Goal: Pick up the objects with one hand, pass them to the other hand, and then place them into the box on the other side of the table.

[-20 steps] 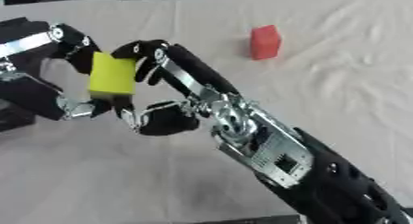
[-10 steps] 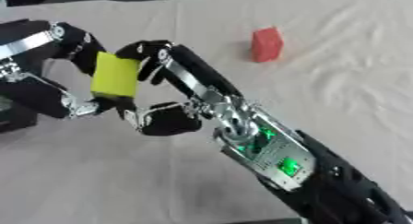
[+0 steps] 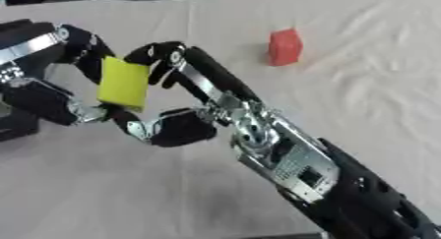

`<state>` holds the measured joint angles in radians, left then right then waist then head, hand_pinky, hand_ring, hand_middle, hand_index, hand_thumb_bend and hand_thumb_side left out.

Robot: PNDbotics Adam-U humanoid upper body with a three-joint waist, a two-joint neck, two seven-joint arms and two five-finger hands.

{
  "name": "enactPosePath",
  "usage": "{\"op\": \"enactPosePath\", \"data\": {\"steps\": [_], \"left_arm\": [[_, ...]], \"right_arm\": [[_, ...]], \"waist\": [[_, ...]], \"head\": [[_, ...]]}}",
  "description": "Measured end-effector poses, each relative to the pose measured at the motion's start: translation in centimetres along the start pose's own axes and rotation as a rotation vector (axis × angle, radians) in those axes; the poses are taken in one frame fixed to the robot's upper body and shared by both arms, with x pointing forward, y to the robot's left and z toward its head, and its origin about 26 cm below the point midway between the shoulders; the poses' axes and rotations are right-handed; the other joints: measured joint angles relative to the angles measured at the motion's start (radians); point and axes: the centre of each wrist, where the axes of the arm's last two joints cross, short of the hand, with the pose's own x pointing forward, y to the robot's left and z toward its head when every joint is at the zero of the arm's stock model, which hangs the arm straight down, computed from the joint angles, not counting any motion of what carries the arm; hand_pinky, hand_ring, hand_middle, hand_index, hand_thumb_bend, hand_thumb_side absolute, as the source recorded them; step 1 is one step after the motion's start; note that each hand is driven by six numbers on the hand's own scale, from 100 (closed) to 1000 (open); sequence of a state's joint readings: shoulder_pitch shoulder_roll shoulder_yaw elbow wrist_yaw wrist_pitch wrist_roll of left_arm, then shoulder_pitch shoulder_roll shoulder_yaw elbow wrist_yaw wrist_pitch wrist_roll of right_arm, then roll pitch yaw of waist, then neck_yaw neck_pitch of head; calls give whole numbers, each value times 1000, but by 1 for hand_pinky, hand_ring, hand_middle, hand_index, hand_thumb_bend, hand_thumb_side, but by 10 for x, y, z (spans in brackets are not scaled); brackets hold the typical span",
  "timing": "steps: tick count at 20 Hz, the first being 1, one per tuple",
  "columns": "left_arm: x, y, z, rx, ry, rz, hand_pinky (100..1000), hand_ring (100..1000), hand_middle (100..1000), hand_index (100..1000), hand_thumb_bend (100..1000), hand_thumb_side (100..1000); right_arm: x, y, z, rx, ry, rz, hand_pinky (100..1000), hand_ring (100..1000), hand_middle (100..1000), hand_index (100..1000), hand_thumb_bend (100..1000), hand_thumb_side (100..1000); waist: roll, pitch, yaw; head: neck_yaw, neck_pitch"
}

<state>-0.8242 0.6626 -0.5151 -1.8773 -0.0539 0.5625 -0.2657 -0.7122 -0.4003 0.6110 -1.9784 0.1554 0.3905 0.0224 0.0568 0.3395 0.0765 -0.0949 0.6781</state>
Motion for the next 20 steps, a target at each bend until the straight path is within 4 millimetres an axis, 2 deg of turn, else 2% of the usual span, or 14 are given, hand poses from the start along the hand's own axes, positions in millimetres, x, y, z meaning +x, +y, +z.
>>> {"op": "enactPosePath", "data": {"steps": [7,15,20], "left_arm": [[-2,-2,2,-2,0,18,653,513,348,354,262,100],[-6,-2,4,-18,7,27,649,508,340,354,267,100],[-6,-2,4,-22,8,33,648,508,335,350,276,100]], "right_arm": [[-1,0,1,2,-10,36,690,767,658,746,451,293],[-2,2,2,34,-8,107,716,803,698,822,564,372],[-2,2,2,52,-3,160,715,799,686,841,584,391]], "waist": [[0,0,-1],[-3,1,-1],[-3,1,-1]], "head": [[5,-4],[7,-5],[9,-9]]}}
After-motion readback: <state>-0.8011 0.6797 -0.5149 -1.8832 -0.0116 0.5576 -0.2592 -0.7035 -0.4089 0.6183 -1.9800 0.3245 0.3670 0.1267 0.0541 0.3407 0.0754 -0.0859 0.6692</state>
